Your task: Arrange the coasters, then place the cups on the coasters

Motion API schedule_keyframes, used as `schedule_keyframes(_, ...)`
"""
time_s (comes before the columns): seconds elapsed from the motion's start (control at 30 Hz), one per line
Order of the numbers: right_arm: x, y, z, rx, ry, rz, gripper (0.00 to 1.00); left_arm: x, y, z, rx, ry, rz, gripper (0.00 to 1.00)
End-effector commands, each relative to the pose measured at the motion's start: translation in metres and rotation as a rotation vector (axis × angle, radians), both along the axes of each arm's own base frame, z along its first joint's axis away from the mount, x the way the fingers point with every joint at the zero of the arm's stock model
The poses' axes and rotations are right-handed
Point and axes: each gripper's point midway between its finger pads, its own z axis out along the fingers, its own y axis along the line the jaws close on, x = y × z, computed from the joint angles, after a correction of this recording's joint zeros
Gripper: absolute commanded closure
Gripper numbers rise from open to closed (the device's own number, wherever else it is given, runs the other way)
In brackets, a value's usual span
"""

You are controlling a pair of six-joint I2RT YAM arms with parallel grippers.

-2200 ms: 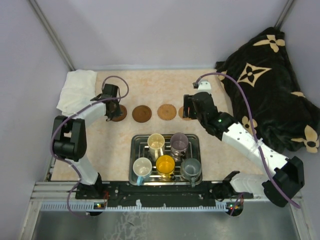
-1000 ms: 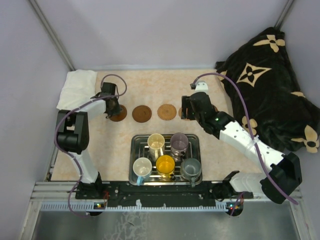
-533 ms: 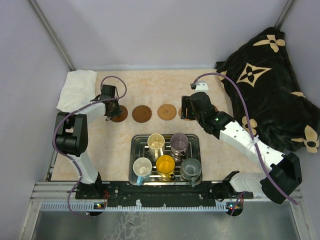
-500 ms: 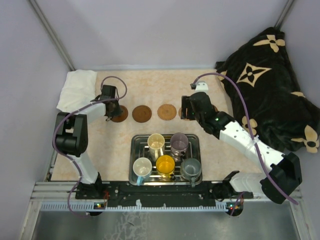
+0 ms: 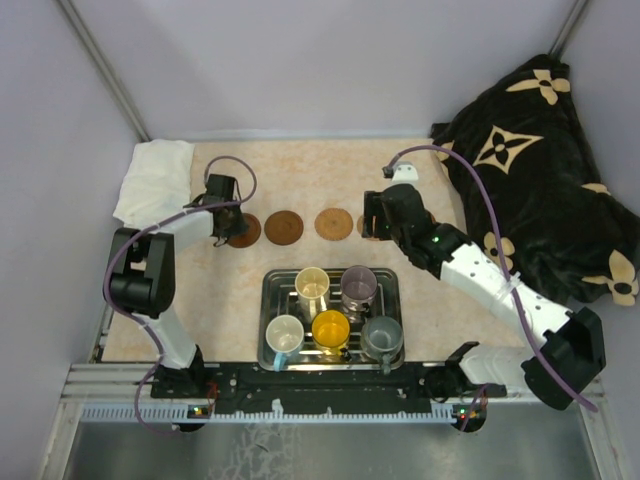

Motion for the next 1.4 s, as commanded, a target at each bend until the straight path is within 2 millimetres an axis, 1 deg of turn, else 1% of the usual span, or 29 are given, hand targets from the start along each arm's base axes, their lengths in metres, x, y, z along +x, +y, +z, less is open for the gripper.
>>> schedule_keyframes(0.0, 0.001, -0.004, 0.019, 0.038, -0.048, -0.021, 0.35, -0.036, 0.003, -0.028, 0.035, 0.160, -0.009, 0.87)
schedule_keyframes(0.1, 0.001, -0.006, 0.019, 0.029, -0.047, -0.021, 0.36, -0.030, 0.007, -0.025, 0.062, 0.152, 0.000, 0.87)
schedule_keyframes(0.2, 0.001, -0.006, 0.018, 0.020, -0.047, -0.021, 0.36, -0.018, 0.010, -0.014, 0.079, 0.109, 0.005, 0.85)
schedule_keyframes(0.3, 0.002, -0.007, 0.013, 0.009, -0.040, -0.021, 0.36, -0.001, 0.013, 0.000, 0.093, 0.068, 0.001, 0.84)
schedule_keyframes(0.43, 0.004, -0.008, 0.011, -0.004, -0.038, -0.031, 0.36, 0.022, 0.014, 0.024, 0.106, 0.022, -0.006, 0.83)
schedule_keyframes(0.6, 0.005, -0.011, 0.016, -0.012, -0.049, -0.040, 0.35, 0.037, 0.014, 0.060, 0.108, -0.055, -0.011, 0.82)
schedule_keyframes(0.7, 0.004, -0.014, 0.020, -0.019, -0.055, -0.051, 0.35, 0.037, 0.016, 0.074, 0.111, -0.080, -0.008, 0.81)
schedule_keyframes(0.83, 0.001, -0.025, 0.031, -0.030, -0.078, -0.084, 0.33, 0.027, 0.015, 0.089, 0.090, -0.112, -0.019, 0.80)
schedule_keyframes(0.87, 0.001, -0.029, 0.036, -0.030, -0.093, -0.097, 0.30, 0.023, 0.014, 0.094, 0.086, -0.127, -0.026, 0.80)
schedule_keyframes(0.9, 0.001, -0.032, 0.041, -0.028, -0.108, -0.103, 0.25, 0.020, 0.015, 0.099, 0.083, -0.141, -0.030, 0.80)
schedule_keyframes(0.93, 0.002, -0.037, 0.047, -0.024, -0.125, -0.114, 0.17, 0.016, 0.015, 0.105, 0.083, -0.156, -0.033, 0.79)
schedule_keyframes(0.97, 0.003, -0.042, 0.052, -0.018, -0.139, -0.129, 0.05, 0.013, 0.016, 0.112, 0.083, -0.172, -0.031, 0.79)
schedule_keyframes(1.0, 0.006, -0.049, 0.057, -0.012, -0.152, -0.147, 0.02, 0.009, 0.017, 0.117, 0.082, -0.185, -0.033, 0.79)
schedule_keyframes(1.07, 0.011, -0.062, 0.065, 0.005, -0.167, -0.171, 0.01, 0.001, 0.019, 0.130, 0.078, -0.209, -0.029, 0.78)
schedule_keyframes(1.13, 0.019, -0.075, 0.066, 0.027, -0.160, -0.191, 0.01, -0.009, 0.021, 0.142, 0.072, -0.234, -0.018, 0.47)
schedule_keyframes(1.17, 0.024, -0.089, 0.063, 0.033, -0.146, -0.223, 0.01, -0.014, 0.023, 0.151, 0.069, -0.255, -0.016, 0.40)
schedule_keyframes(1.2, 0.028, -0.096, 0.057, 0.045, -0.124, -0.235, 0.01, -0.019, 0.024, 0.157, 0.070, -0.273, -0.012, 0.39)
schedule_keyframes(1.23, 0.032, -0.108, 0.052, 0.056, -0.105, -0.269, 0.01, -0.025, 0.027, 0.161, 0.072, -0.288, -0.001, 0.37)
schedule_keyframes(1.27, 0.035, -0.120, 0.045, 0.075, -0.078, -0.296, 0.01, -0.029, 0.030, 0.166, 0.075, -0.306, 0.008, 0.31)
schedule_keyframes(1.3, 0.036, -0.129, 0.038, 0.099, -0.050, -0.319, 0.01, -0.034, 0.033, 0.171, 0.081, -0.325, 0.016, 0.19)
schedule_keyframes(1.33, 0.037, -0.138, 0.032, 0.119, -0.025, -0.342, 0.01, -0.038, 0.036, 0.175, 0.089, -0.338, 0.023, 0.04)
schedule_keyframes(1.37, 0.035, -0.147, 0.027, 0.123, -0.004, -0.369, 0.01, -0.043, 0.039, 0.179, 0.095, -0.347, 0.031, 0.01)
